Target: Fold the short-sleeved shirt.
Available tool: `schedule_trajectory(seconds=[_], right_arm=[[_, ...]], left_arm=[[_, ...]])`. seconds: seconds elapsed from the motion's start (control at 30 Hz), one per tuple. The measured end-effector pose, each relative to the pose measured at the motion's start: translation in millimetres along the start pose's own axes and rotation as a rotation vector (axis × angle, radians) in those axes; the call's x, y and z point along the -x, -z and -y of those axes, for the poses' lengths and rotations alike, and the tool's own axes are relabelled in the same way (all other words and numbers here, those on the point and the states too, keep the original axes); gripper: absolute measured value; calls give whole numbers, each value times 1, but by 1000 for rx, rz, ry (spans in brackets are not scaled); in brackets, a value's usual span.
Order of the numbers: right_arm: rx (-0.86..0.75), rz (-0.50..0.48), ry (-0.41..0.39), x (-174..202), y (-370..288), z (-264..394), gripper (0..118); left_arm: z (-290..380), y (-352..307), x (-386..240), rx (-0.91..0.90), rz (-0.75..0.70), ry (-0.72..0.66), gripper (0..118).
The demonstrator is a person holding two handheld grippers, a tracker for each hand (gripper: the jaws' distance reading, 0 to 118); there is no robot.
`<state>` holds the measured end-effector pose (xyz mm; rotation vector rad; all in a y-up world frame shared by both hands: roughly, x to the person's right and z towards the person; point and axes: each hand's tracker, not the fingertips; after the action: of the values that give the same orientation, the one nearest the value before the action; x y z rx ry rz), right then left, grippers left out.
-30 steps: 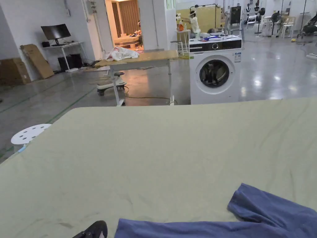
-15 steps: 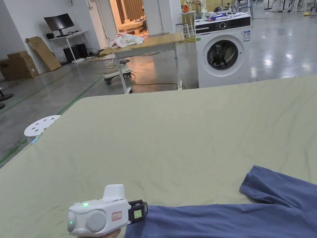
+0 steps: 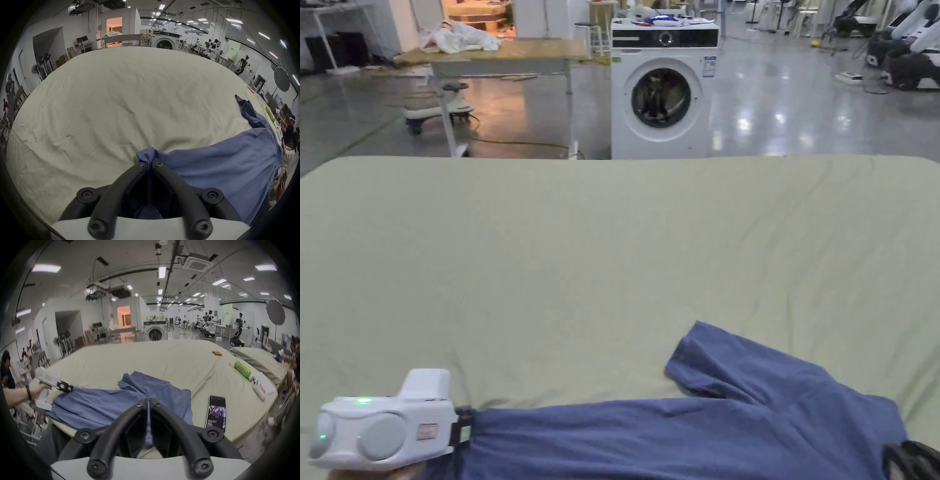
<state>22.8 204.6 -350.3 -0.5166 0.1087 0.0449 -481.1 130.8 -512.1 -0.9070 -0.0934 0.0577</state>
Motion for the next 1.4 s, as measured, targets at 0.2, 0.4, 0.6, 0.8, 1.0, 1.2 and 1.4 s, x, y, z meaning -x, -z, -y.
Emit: schedule_trajectory(seconds=[0.2, 0.4, 0.6, 0.8, 1.0, 1.2, 1.4], right_arm=[[191, -3, -18, -57, 130, -41, 74], [449, 8, -2, -84, 247, -46, 74], [519, 16, 35, -87, 285, -38, 73], [453, 16, 60, -85, 256, -39, 2], [218, -48, 132, -85, 179, -72, 1], [-46, -43, 91, -88, 75, -138, 1], [-290, -19, 59, -74, -5, -213, 1]], left_arm=[[-4, -6, -11, 35, -7, 42, 0], [-6, -9, -17, 55, -14, 64, 0], [-7, -10, -24, 64, -38, 67, 0], [-3, -12, -23, 46, -53, 76, 0], [4, -78, 3, -185, 32, -69, 0], [-11, -203, 5, -495, 95, -3, 0], [-59, -292, 9, -714, 103, -26, 0]])
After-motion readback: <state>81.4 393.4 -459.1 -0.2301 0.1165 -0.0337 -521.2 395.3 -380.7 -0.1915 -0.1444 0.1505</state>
